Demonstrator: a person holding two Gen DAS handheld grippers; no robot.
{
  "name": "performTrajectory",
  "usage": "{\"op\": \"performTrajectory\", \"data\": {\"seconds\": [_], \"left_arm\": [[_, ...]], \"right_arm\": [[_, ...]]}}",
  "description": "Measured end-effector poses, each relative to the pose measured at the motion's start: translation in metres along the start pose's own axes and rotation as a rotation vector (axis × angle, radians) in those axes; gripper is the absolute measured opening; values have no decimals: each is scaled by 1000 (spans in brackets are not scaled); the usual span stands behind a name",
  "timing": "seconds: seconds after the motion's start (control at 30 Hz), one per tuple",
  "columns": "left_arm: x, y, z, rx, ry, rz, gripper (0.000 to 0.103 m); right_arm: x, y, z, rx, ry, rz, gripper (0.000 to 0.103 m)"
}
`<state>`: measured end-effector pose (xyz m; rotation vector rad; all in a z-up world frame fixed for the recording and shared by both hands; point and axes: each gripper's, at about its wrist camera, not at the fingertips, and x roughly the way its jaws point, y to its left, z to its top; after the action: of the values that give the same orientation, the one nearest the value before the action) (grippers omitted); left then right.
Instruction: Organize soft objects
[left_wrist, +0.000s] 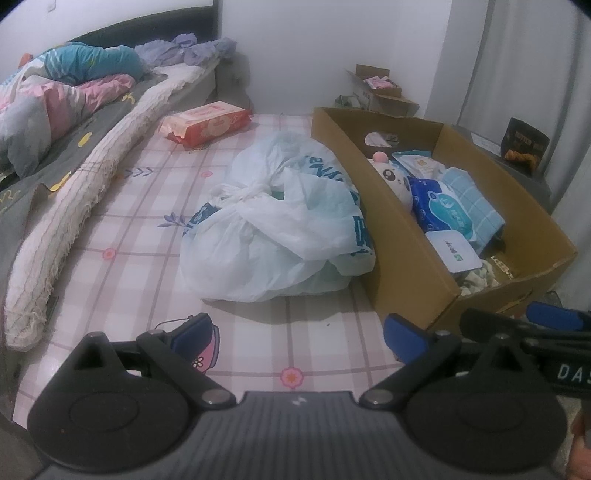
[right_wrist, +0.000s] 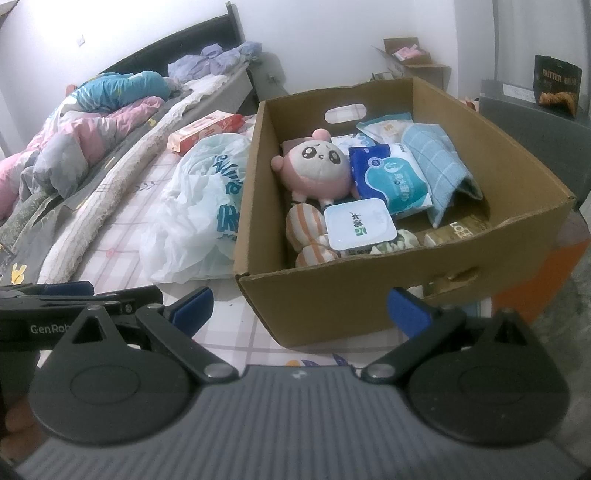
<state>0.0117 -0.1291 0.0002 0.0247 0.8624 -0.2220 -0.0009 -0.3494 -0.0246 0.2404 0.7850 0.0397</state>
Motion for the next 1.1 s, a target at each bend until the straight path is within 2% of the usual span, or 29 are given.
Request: {"op": "performTrajectory", "data": {"seconds": [1.1], "left_arm": [[3,1,0,-5,9,0,99]], "right_arm": [[2,1,1,-5,6,0,101]]}}
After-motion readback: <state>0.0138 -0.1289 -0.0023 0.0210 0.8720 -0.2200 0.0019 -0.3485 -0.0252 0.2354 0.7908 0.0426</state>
